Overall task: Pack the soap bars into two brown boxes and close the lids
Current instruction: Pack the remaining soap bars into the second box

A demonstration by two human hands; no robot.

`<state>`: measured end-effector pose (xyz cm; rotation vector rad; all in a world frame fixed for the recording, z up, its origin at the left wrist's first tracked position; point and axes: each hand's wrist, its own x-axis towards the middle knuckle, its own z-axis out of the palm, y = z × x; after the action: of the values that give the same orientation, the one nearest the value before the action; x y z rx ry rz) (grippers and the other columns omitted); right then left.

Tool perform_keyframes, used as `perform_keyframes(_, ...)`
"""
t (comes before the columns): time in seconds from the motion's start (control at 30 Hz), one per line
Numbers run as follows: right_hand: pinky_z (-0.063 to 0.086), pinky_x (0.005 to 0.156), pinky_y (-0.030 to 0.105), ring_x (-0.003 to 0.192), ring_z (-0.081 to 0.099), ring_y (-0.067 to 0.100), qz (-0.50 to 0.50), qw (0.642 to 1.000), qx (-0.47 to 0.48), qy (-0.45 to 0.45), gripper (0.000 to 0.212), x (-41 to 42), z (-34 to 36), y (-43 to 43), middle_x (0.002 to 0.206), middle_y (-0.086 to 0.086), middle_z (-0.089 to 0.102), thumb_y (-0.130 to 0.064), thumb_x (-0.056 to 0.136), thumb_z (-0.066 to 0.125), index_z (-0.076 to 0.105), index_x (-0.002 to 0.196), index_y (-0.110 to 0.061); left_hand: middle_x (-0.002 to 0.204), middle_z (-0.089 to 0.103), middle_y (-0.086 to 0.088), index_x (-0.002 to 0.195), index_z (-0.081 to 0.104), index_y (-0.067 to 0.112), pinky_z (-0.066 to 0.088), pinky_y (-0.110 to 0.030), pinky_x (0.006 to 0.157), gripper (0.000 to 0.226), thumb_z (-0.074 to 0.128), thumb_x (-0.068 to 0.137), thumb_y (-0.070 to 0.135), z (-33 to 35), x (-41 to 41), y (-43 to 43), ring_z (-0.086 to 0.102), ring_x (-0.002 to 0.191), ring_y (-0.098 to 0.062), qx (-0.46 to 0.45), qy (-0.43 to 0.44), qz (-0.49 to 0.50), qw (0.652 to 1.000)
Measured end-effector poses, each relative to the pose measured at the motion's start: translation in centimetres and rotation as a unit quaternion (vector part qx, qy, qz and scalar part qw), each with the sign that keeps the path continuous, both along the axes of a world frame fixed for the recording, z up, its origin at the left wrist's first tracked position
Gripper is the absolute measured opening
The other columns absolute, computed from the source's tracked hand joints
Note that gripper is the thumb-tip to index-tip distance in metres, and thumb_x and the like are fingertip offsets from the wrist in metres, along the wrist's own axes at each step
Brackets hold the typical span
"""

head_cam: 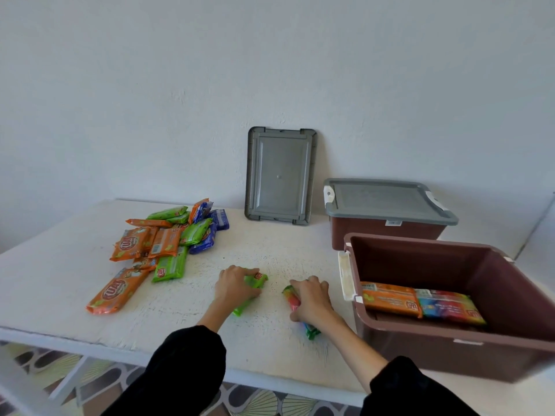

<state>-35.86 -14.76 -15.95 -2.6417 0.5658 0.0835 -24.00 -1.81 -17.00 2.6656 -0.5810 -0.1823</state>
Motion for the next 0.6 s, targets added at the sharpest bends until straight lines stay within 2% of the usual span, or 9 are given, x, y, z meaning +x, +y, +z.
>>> perform_keyframes(0.1, 0.034, 0.099, 0.036, 0.123, 0.032, 0.032, 0.013, 0.997, 0.017, -0.069, 0.078, -0.2, 1.9, 0.8, 0.131, 0.011, 0.039, -0.019, 0.071, 0.075, 0.038, 0.139, -0.019, 0.12, 0.062, -0.005, 0.129, 0.052, 0.033, 0.039, -0.015, 0.051, 0.054, 0.07, 0.078, 0.033, 2.4, 0.2, 0.6, 0.055, 0.075, -0.011, -0.021, 0.01, -0.021, 1.0)
perform_keyframes(0.17, 0.033, 0.099, 0.035, 0.122, 0.032, 0.031, 0.025, 0.992, 0.025, -0.121, 0.078, -0.6, 4.4, 1.1, 0.134, 0.011, 0.037, -0.019, 0.072, 0.075, 0.037, 0.14, -0.019, 0.117, 0.064, -0.007, 0.128, 0.052, 0.032, 0.037, -0.013, 0.047, 0.054, 0.071, 0.077, 0.032, 5.0, 0.3, 0.9, 0.052, 0.064, -0.008, -0.036, 0.003, -0.048, 0.998)
perform_keyframes(0.3, 0.03, 0.1, 0.035, 0.118, 0.038, 0.028, 0.065, 0.981, 0.008, -0.181, 0.067, -1.1, 10.3, 0.4, 0.127, 0.012, 0.046, -0.019, 0.072, 0.074, 0.046, 0.132, -0.013, 0.091, 0.065, -0.008, 0.124, 0.057, 0.032, 0.029, -0.01, 0.042, 0.053, 0.074, 0.074, 0.033, 10.5, -0.6, 0.6, 0.042, 0.054, -0.003, -0.045, -0.038, -0.088, 0.994)
perform_keyframes(0.37, 0.031, 0.101, 0.036, 0.117, 0.044, 0.025, 0.074, 0.981, -0.007, -0.177, 0.064, -1.8, 12.7, -1.1, 0.121, 0.01, 0.053, -0.019, 0.071, 0.075, 0.05, 0.129, -0.012, 0.093, 0.065, -0.007, 0.125, 0.056, 0.031, 0.037, -0.013, 0.048, 0.054, 0.074, 0.074, 0.033, 12.7, -1.7, -0.3, 0.051, 0.06, -0.008, -0.051, -0.042, -0.118, 0.991)
perform_keyframes(0.43, 0.038, 0.101, 0.036, 0.116, 0.049, 0.024, 0.07, 0.983, -0.015, -0.168, 0.07, -3.1, 14.7, -3.3, 0.124, 0.009, 0.056, -0.018, 0.069, 0.077, 0.048, 0.133, -0.014, 0.105, 0.066, -0.009, 0.124, 0.056, 0.031, 0.044, -0.015, 0.056, 0.055, 0.075, 0.073, 0.033, 14.3, -3.0, -1.6, 0.059, 0.076, -0.015, -0.058, -0.05, -0.15, 0.986)
perform_keyframes(0.5, 0.044, 0.096, 0.034, 0.116, 0.051, 0.024, 0.055, 0.985, -0.024, -0.162, 0.075, -4.7, 16.4, -6.0, 0.131, 0.008, 0.054, -0.016, 0.068, 0.077, 0.046, 0.136, -0.018, 0.109, 0.065, -0.008, 0.125, 0.056, 0.03, 0.043, -0.011, 0.058, 0.054, 0.074, 0.074, 0.033, 15.5, -4.3, -3.4, 0.058, 0.083, -0.016, -0.057, -0.061, -0.183, 0.98)
perform_keyframes(0.6, 0.044, 0.087, 0.03, 0.117, 0.049, 0.023, 0.04, 0.989, -0.029, -0.14, 0.076, -7.6, 17.8, -10.5, 0.135, 0.005, 0.049, -0.014, 0.069, 0.077, 0.044, 0.136, -0.027, 0.11, 0.066, -0.006, 0.124, 0.056, 0.031, 0.043, -0.011, 0.06, 0.054, 0.075, 0.074, 0.033, 16.8, -6.7, -6.7, 0.057, 0.086, -0.014, -0.065, -0.059, -0.244, 0.966)
